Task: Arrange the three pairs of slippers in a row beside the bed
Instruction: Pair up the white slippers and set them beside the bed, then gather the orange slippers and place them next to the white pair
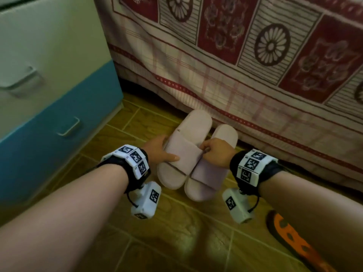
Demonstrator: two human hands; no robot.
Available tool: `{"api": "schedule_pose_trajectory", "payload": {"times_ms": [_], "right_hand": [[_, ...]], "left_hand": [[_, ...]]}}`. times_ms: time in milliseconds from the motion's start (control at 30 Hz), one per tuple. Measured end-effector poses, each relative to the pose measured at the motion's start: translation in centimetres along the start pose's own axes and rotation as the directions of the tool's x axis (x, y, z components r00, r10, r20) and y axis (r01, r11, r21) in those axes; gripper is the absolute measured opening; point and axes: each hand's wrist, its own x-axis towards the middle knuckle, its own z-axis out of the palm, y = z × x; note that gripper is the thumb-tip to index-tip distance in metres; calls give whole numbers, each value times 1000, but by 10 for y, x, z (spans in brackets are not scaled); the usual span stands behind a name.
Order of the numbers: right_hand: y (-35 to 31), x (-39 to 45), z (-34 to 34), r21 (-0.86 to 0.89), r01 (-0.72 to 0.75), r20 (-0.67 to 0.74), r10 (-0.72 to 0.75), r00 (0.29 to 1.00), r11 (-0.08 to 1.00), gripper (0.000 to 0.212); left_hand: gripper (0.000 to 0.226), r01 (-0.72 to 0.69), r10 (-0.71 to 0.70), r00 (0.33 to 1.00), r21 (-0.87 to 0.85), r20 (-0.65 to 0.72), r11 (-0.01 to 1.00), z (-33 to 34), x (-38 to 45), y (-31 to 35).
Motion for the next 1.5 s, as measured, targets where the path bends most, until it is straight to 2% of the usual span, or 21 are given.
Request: {"api": "schedule_pose_trajectory", "payload": {"times_ms": [133, 233, 333, 433, 533, 633, 700, 867, 967, 1033, 1100, 1167, 1233, 1300, 1500], "right_hand": [[-22, 41, 9, 33, 60, 142, -64, 988, 998, 43], [-28, 77, 26, 42, 55, 157, -61, 986, 998, 48], [-26, 100, 43, 51, 40, 167, -48, 985, 998, 49], [-19, 113, 55, 82, 1, 203, -17, 979, 997, 56], [-10, 120, 65, 147, -16, 204, -14, 979, 989, 62], [-5, 119, 72, 192, -31, 225, -13, 974, 981, 66], [-1, 117, 74, 192, -39, 268, -15, 963, 981, 71], [11, 110, 69, 87, -59, 286, 32, 958, 994, 86], [14, 106, 71, 35, -23, 246, 14, 969, 999, 86], [16, 104, 68, 39, -13, 218, 4, 976, 999, 82], [19, 99, 62, 36, 18, 179, -24, 984, 999, 72], [23, 91, 56, 60, 62, 89, -68, 994, 996, 57], [29, 80, 49, 49, 87, -45, -85, 995, 995, 46], [35, 64, 38, 12, 87, -121, -85, 989, 996, 40], [62, -9, 3, -114, 94, -200, -116, 973, 989, 28]], "left_hand": [[79, 33, -49, 994, -157, -100, 987, -20, 10, -29], [78, 49, -85, 982, -207, -168, 977, -18, 21, -53], [86, 76, -89, 980, -80, -179, 994, -4, 29, -67], [99, 48, -53, 981, -33, -184, 998, 12, 35, -76], [99, 85, -63, 975, 99, -215, 991, 21, 44, -83], [97, 213, -141, 964, 339, -224, 916, 26, 52, -84], [95, 260, -178, 959, 435, -221, 862, 26, 56, -80], [85, 270, -204, 962, 554, -179, 788, 24, 66, -69], [79, 284, -218, 958, 523, -185, 803, 25, 67, -69], [70, 257, -163, 960, 483, -228, 837, 23, 66, -66], [55, 184, -62, 946, 367, -320, 912, 18, 65, -59], [32, 86, 15, 912, 225, -411, 970, 14, 65, -47], [18, 23, 63, 891, 183, -449, 983, 14, 66, -32], [15, -48, 134, 885, 198, -446, 979, 19, 67, -15], [10, -263, 333, 884, 240, -329, 935, 65, 67, 42]]}}
